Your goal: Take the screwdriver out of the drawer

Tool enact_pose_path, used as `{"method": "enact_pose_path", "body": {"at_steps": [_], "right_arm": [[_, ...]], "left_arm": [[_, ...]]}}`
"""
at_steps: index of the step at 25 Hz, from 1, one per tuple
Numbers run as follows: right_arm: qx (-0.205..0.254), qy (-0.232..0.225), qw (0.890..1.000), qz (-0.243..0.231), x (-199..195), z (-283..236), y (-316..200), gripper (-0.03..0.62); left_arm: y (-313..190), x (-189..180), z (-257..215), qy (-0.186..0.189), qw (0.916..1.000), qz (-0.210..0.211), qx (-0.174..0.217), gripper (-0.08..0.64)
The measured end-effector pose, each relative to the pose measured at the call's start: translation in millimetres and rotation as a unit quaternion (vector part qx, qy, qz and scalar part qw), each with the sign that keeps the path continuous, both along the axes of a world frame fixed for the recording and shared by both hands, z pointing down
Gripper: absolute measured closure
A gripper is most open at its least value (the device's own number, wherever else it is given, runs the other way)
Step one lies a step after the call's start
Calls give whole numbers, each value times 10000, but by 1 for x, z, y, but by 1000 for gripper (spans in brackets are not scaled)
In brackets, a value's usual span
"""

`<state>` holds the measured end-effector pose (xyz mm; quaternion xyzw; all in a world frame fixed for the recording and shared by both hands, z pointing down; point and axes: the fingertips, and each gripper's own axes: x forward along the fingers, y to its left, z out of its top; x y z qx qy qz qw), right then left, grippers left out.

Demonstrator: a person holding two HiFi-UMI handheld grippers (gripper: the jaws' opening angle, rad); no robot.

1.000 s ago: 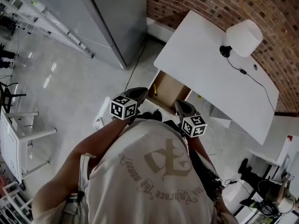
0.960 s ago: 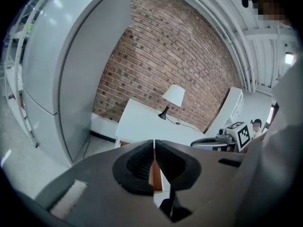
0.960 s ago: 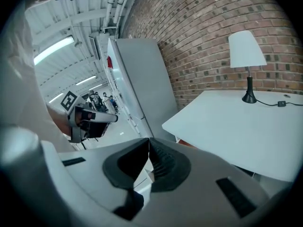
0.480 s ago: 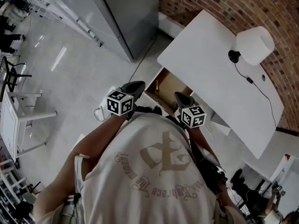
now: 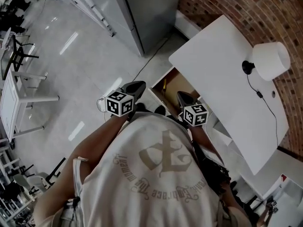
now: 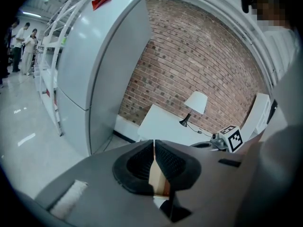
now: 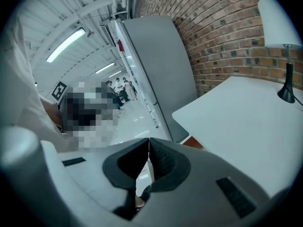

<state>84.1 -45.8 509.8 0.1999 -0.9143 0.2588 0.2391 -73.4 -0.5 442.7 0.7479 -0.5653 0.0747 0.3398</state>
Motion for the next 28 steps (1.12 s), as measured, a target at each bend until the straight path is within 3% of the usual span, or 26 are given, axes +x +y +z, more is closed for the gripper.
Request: {"method": "enact_pose_path", "body": {"at_steps": [10,25,28], "right_arm": [[-224,109,9991,-331,-28,17,10,586],[-558,635,9959,-319,-31,58,21,585],[-582,581,9960,-343,-52,68,20,586]], "left_arm": [[17,-18,4,58,9994,-305,-156,546],[45,-15,33,343,9978,-316,-469,546],[44,-24,34,323,9980,-316,-439,546]]}}
